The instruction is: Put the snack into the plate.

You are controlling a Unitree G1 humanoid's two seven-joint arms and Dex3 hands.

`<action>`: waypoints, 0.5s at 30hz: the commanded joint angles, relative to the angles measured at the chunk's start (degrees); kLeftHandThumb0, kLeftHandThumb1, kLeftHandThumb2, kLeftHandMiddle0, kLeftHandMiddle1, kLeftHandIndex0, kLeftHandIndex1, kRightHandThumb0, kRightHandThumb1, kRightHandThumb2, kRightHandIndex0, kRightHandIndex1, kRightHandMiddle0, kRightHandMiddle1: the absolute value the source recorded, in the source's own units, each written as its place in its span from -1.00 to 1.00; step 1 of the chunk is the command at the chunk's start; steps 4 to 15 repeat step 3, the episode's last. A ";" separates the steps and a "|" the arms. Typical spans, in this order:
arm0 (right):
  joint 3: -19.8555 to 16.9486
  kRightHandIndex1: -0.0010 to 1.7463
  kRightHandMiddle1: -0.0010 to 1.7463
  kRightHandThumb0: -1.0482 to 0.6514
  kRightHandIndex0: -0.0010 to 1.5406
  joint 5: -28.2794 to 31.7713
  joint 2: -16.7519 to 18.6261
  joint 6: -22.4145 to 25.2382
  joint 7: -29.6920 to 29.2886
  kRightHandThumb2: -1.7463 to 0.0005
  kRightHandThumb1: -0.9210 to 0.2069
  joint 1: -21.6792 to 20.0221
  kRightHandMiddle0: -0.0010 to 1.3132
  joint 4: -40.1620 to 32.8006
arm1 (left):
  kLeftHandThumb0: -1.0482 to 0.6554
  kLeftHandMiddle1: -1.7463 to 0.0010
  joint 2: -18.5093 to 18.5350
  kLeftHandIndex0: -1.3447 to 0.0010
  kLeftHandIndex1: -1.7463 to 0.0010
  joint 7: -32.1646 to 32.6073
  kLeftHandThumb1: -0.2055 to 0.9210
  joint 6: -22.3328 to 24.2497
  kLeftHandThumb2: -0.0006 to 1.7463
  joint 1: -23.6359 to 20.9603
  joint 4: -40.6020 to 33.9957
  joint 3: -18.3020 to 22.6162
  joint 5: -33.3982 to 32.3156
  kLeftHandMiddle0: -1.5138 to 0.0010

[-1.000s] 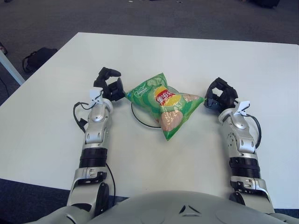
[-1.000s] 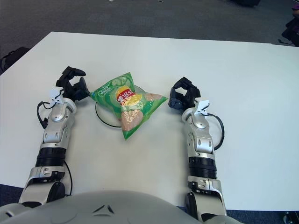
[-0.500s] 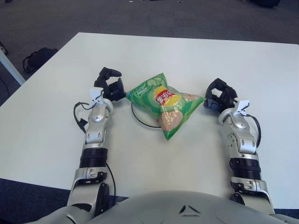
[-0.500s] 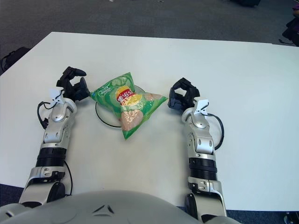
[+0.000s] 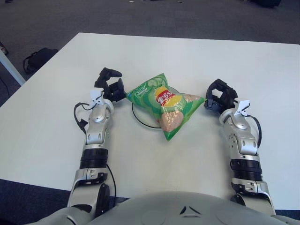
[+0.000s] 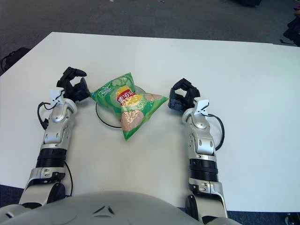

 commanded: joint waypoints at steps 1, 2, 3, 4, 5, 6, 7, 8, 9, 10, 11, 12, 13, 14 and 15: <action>0.11 1.00 1.00 -0.34 0.64 -0.46 0.00 2.22 -0.11 -0.52 0.08 3.00 -0.05 1.51 | -0.29 -1.00 -0.20 0.21 -1.00 -0.05 0.12 -0.70 0.35 1.03 0.65 -0.19 0.39 -0.56; 0.10 1.00 1.00 -0.34 0.64 -0.46 0.00 2.28 -0.12 -0.52 0.08 2.99 -0.05 1.49 | -0.29 -1.00 -0.20 0.21 -1.00 -0.03 0.12 -0.71 0.35 1.02 0.68 -0.19 0.40 -0.56; 0.10 1.00 1.00 -0.34 0.64 -0.46 0.00 2.32 -0.13 -0.52 0.08 2.98 -0.05 1.48 | -0.29 -1.00 -0.20 0.21 -1.00 -0.02 0.12 -0.72 0.35 1.02 0.70 -0.19 0.40 -0.56; 0.10 1.00 1.00 -0.34 0.64 -0.46 0.00 2.32 -0.13 -0.52 0.08 2.98 -0.05 1.48 | -0.29 -1.00 -0.20 0.21 -1.00 -0.02 0.12 -0.72 0.35 1.02 0.70 -0.19 0.40 -0.56; 0.10 1.00 1.00 -0.34 0.64 -0.46 0.00 2.32 -0.13 -0.52 0.08 2.98 -0.05 1.48 | -0.29 -1.00 -0.20 0.21 -1.00 -0.02 0.12 -0.72 0.35 1.02 0.70 -0.19 0.40 -0.56; 0.10 1.00 1.00 -0.34 0.64 -0.46 0.00 2.32 -0.13 -0.52 0.08 2.98 -0.05 1.48 | -0.29 -1.00 -0.20 0.21 -1.00 -0.02 0.12 -0.72 0.35 1.02 0.70 -0.19 0.40 -0.56; 0.10 1.00 1.00 -0.34 0.64 -0.46 0.00 2.32 -0.13 -0.52 0.08 2.98 -0.05 1.48 | -0.29 -1.00 -0.20 0.21 -1.00 -0.02 0.12 -0.72 0.35 1.02 0.70 -0.19 0.40 -0.56; 0.10 1.00 1.00 -0.34 0.64 -0.46 0.00 2.32 -0.13 -0.52 0.08 2.98 -0.05 1.48 | -0.29 -1.00 -0.20 0.21 -1.00 -0.02 0.12 -0.72 0.35 1.02 0.70 -0.19 0.40 -0.56; 0.10 1.00 1.00 -0.34 0.64 -0.46 0.00 2.32 -0.13 -0.52 0.08 2.98 -0.05 1.48 | -0.29 -1.00 -0.20 0.21 -1.00 -0.02 0.12 -0.72 0.35 1.02 0.70 -0.19 0.40 -0.56; 0.10 1.00 1.00 -0.34 0.64 -0.46 0.00 2.32 -0.13 -0.52 0.08 2.98 -0.05 1.48 | -0.29 -1.00 -0.20 0.21 -1.00 -0.02 0.12 -0.72 0.35 1.02 0.70 -0.19 0.40 -0.56; 0.10 1.00 1.00 -0.34 0.64 -0.46 0.00 2.32 -0.13 -0.52 0.08 2.98 -0.05 1.48 | -0.29 -1.00 -0.20 0.21 -1.00 -0.02 0.12 -0.72 0.35 1.02 0.70 -0.19 0.40 -0.56; 0.10 1.00 1.00 -0.34 0.64 -0.46 0.00 2.32 -0.13 -0.52 0.08 2.98 -0.05 1.48 | -0.29 -1.00 -0.20 0.21 -1.00 -0.02 0.12 -0.72 0.35 1.02 0.70 -0.19 0.40 -0.56; 0.10 1.00 1.00 -0.34 0.64 -0.46 0.00 2.32 -0.13 -0.52 0.08 2.98 -0.05 1.48 | -0.29 -1.00 -0.20 0.21 -1.00 -0.02 0.12 -0.72 0.35 1.02 0.70 -0.19 0.40 -0.56; 0.10 1.00 1.00 -0.34 0.64 -0.46 0.00 2.32 -0.13 -0.52 0.08 2.98 -0.05 1.48 | -0.29 -1.00 -0.20 0.21 -1.00 -0.02 0.12 -0.72 0.35 1.02 0.70 -0.19 0.40 -0.56; 0.10 1.00 1.00 -0.34 0.64 -0.46 0.00 2.32 -0.13 -0.52 0.08 2.98 -0.05 1.48 | -0.29 -1.00 -0.20 0.21 -1.00 -0.02 0.12 -0.72 0.35 1.02 0.70 -0.19 0.40 -0.56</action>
